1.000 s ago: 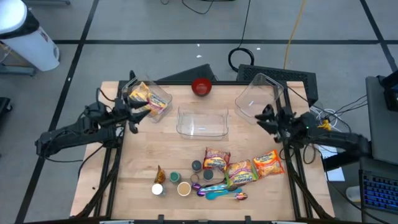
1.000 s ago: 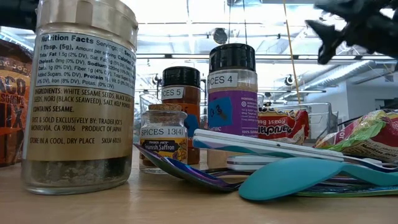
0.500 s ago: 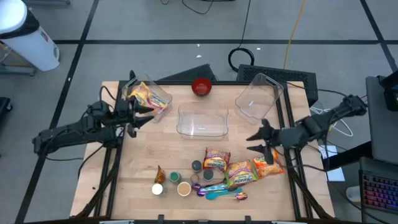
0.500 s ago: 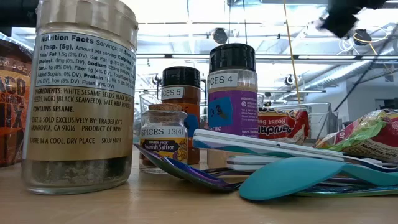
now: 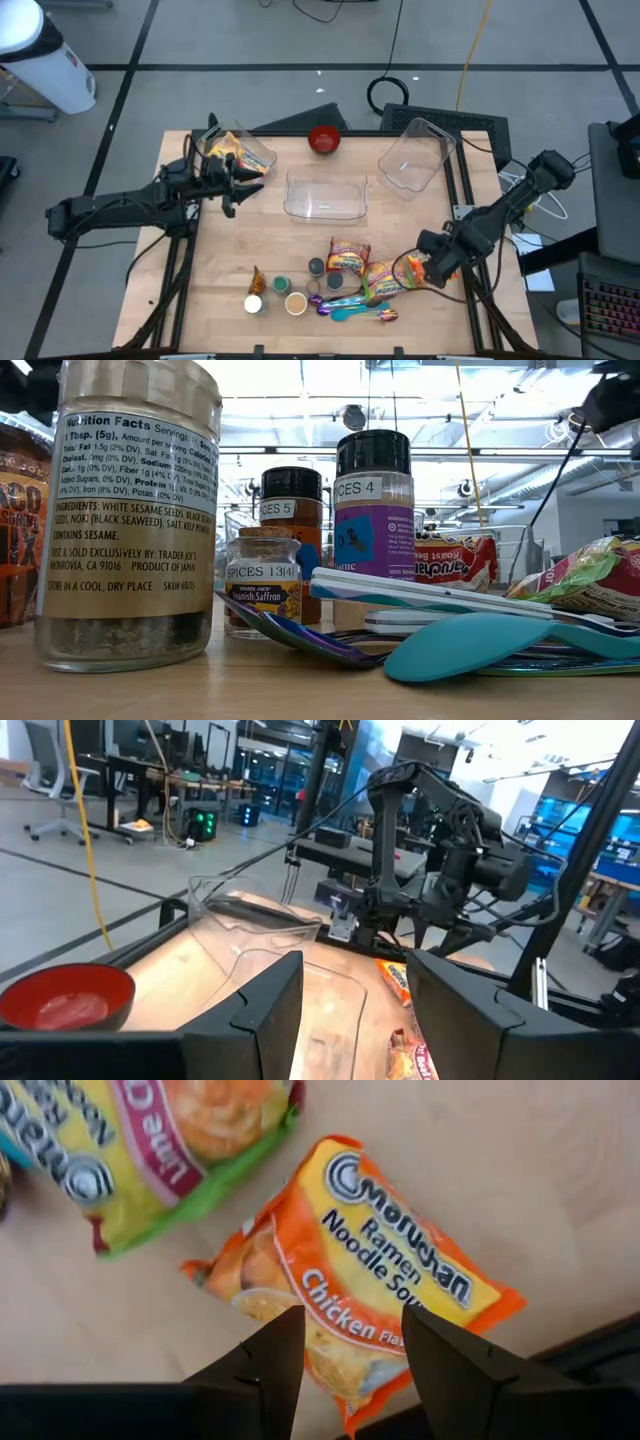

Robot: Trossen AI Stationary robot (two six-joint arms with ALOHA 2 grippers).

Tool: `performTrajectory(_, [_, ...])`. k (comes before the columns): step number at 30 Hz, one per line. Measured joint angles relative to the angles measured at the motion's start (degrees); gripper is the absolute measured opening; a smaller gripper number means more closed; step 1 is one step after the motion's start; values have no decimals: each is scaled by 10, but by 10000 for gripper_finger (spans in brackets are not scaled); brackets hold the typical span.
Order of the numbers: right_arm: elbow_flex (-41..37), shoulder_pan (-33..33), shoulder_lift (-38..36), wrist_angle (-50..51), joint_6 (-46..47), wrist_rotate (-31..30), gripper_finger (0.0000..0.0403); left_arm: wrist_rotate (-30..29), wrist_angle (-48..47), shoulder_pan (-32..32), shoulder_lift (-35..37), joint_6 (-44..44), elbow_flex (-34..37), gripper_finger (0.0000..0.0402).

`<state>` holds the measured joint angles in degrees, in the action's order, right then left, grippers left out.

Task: Pick & Place Food Item
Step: Put the orange noodle pack into the left transparent bin

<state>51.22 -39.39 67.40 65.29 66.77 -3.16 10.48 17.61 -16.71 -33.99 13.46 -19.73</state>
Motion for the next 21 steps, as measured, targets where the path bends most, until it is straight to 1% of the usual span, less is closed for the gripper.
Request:
performTrajectory(4, [-19, -41, -4, -55, -28, 0, 155, 0, 7, 0, -24, 0, 0, 189])
performTrajectory(7, [-31, -76, -4, -71, -29, 1, 144, 3, 12, 0, -28, 0, 0, 189])
performTrajectory(11, [-54, -111, -4, -102, -7, -44, 129, 53, 46, 0, -28, 1, 0, 189])
performTrajectory(14, [-76, -120, -4, -136, 1, -58, 120, 88, 66, 0, -28, 1, 0, 189])
performTrajectory(17, [-99, -121, -4, -159, 3, -56, 114, 90, 71, 0, -28, 1, 0, 189])
performTrajectory(21, [-110, -121, -5, -166, 12, -59, 109, 90, 71, 0, -28, -2, 0, 189])
